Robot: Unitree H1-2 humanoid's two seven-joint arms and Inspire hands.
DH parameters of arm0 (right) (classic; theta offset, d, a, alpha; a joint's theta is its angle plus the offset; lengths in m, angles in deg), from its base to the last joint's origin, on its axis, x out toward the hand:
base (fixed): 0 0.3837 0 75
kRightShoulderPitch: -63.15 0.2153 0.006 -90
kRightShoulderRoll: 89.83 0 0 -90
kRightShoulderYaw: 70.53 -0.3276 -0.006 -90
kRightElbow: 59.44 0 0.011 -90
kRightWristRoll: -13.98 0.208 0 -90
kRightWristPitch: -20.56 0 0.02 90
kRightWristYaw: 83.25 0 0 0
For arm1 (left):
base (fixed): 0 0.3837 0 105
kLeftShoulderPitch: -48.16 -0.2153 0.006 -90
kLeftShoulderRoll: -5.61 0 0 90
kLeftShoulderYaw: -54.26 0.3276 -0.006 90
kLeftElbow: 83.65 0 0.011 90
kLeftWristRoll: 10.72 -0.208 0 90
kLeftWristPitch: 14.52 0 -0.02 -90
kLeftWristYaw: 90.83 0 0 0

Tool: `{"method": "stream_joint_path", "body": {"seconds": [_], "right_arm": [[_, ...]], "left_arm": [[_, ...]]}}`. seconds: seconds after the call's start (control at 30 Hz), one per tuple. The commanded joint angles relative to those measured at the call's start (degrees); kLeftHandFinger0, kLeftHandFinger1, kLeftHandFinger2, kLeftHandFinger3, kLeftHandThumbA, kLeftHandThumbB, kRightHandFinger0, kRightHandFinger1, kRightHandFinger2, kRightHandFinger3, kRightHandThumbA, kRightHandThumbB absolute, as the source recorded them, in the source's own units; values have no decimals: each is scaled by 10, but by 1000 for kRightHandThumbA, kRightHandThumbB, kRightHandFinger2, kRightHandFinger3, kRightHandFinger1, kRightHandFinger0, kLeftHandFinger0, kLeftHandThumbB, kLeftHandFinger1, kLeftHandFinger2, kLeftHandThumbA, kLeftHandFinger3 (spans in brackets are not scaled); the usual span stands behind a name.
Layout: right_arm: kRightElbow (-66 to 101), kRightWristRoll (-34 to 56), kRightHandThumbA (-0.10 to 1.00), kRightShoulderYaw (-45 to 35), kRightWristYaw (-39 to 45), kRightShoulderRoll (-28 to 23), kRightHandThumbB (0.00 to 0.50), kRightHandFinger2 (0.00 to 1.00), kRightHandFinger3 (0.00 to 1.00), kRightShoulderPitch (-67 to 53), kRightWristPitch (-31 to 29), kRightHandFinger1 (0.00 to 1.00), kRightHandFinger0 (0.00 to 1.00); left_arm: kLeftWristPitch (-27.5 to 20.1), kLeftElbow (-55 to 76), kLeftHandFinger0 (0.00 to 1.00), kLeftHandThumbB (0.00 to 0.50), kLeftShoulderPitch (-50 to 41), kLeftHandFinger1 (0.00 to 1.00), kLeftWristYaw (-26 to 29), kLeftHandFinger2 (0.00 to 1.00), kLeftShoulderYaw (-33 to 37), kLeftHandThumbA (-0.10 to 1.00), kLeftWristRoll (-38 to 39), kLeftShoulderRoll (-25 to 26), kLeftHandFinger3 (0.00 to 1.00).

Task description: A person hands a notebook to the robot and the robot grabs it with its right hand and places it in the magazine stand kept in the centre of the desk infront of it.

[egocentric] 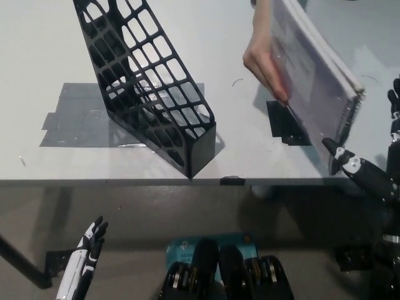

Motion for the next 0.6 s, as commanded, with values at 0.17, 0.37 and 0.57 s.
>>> {"method": "stream_joint_path", "body": {"seconds": [0.17,0.37,0.57], "right_arm": [[-41,-13,1000,13,-2,6,306,1000,1000,60,16,1000,1000],[-70,-24,1000,17,-3,5,341,1000,1000,113,28,1000,1000],[-134,-11,1000,10,1,-12,263,1000,1000,171,21,1000,1000]], "left_arm": [[-22,3,1000,500,6,1000,13,1000,5,1000,2,8,1000],[-22,6,1000,500,11,1000,19,1000,8,1000,-7,10,1000],[-22,9,1000,500,12,1000,22,1000,10,1000,-6,13,1000]]}}
